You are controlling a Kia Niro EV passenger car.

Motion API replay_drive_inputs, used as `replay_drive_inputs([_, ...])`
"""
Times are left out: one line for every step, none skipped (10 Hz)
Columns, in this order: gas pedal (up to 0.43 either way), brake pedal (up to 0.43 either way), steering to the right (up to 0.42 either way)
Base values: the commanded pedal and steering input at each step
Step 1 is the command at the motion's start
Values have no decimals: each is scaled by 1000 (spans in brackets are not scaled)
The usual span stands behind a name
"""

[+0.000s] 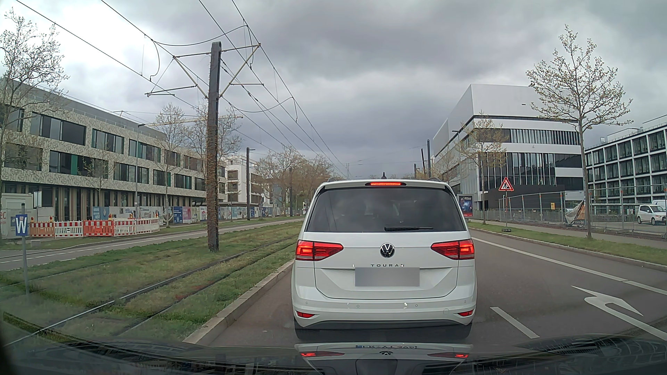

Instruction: Follow the waypoints while adhering to traffic rules and regulations

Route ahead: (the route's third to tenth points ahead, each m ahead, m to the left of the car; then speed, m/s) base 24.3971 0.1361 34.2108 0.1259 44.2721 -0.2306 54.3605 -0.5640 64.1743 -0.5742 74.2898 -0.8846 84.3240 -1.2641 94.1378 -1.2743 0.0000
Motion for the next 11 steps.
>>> replay_drive_inputs([0,256,0])
replay_drive_inputs([0,256,0])
replay_drive_inputs([0,256,0])
replay_drive_inputs([0,256,0])
replay_drive_inputs([0,256,0])
replay_drive_inputs([0,256,0])
replay_drive_inputs([0,256,0])
replay_drive_inputs([0,256,0])
replay_drive_inputs([0,256,0])
replay_drive_inputs([0,256,0])
replay_drive_inputs([0,256,0])
